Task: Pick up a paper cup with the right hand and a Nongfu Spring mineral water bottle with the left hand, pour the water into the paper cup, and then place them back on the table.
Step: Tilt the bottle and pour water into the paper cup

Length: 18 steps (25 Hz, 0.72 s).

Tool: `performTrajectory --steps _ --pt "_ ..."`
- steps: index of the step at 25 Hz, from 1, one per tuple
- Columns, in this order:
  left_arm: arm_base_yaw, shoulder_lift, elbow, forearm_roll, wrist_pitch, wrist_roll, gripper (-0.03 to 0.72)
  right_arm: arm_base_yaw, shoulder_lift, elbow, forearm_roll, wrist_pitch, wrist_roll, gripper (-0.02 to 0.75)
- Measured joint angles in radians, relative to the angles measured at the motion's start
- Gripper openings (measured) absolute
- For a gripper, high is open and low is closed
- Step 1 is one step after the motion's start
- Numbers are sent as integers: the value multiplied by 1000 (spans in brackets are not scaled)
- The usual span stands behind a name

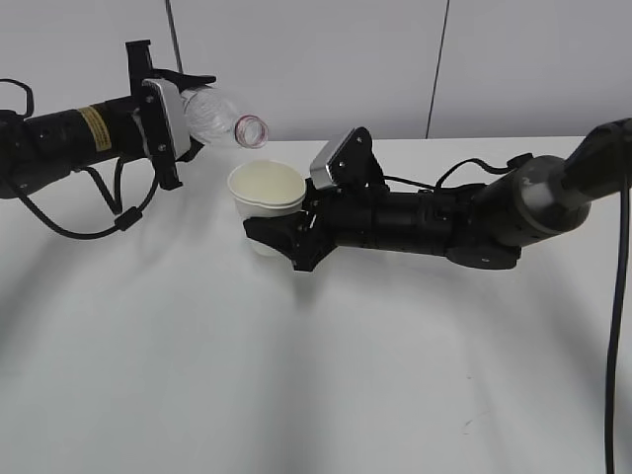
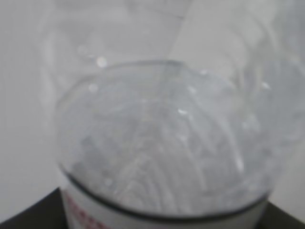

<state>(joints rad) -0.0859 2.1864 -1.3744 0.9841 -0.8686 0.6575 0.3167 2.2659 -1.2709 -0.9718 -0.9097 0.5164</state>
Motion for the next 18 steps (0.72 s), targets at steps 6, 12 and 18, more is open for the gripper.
performTrajectory --steps 6,12,18 --pt "-1 0 0 -15 0 27 400 0 0 0 -2 0 -2 513" --pt "-1 0 0 -23 1 36 400 0 0 0 -2 0 -4 513" --pt "-1 0 0 -23 1 71 400 0 0 0 2 0 -4 513"
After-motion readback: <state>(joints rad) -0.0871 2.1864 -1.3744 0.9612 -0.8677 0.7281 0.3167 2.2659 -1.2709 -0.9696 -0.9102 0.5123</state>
